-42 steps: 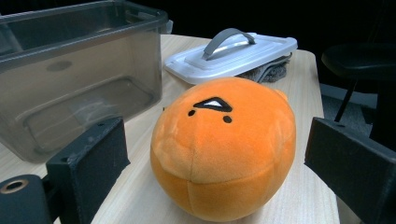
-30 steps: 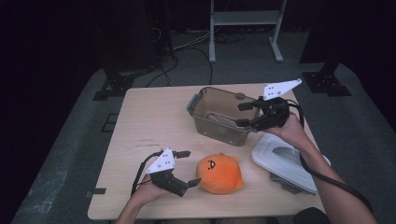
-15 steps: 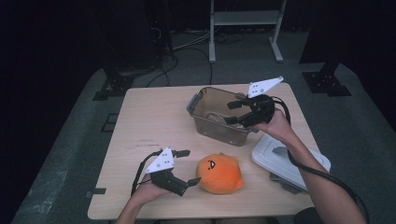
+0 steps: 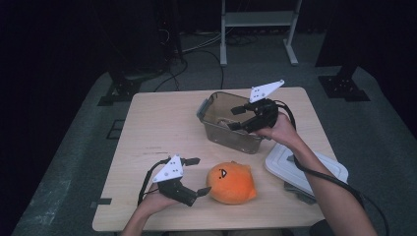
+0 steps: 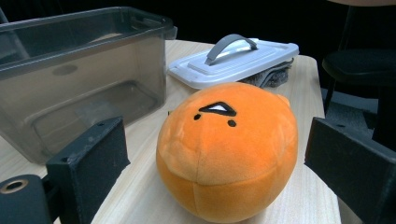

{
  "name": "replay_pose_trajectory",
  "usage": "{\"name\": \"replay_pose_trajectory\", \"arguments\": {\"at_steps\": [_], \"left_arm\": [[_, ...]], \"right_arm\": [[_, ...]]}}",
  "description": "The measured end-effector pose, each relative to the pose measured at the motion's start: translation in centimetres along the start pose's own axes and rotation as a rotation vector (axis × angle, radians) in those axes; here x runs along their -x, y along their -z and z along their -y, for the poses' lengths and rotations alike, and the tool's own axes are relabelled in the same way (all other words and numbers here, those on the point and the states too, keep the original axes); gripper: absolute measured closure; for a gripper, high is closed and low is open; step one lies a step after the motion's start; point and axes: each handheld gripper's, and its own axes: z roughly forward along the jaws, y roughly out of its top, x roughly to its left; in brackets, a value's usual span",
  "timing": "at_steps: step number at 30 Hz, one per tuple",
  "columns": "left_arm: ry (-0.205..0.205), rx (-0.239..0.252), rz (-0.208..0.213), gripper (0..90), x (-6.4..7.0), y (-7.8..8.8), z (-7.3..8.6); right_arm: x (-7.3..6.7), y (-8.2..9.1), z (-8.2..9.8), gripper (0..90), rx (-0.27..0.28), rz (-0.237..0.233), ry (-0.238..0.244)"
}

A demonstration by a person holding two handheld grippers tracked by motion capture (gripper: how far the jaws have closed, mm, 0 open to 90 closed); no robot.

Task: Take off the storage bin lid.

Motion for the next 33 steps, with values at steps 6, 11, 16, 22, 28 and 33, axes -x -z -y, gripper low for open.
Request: {"name": "replay_pose_trajectory", "arguments": {"at_steps": [6, 11, 16, 22, 28, 33], "left_arm": [[0.006, 0.009, 0.0, 4.8, -0.1, 0.1, 0.1], [0.004, 0.009, 0.0, 4.8, -0.1, 0.3, 0.1], [0.005, 0.008, 0.001, 4.8, -0.2, 0.3, 0.1], [0.003, 0.003, 0.001, 4.8, -0.1, 0.3, 0.2], [0.002, 0.005, -0.003, 4.8, -0.1, 0.4, 0.1], [-0.001, 0.002, 0.0, 4.8, -0.1, 0.3, 0.1]], "right_arm": [[0.4, -1.2, 0.0, 34.6, -0.024, -0.003, -0.006], [0.6, -2.0, 0.4, 35.5, -0.035, -0.012, -0.013], [0.8, -2.7, 0.6, 36.5, -0.037, -0.02, -0.015], [0.9, -3.4, 0.9, 37.4, -0.05, -0.018, -0.019], [1.0, -3.9, 1.3, 39.6, -0.079, -0.007, -0.012], [1.1, -3.9, 1.4, 43.9, -0.097, 0.012, 0.002]]}}
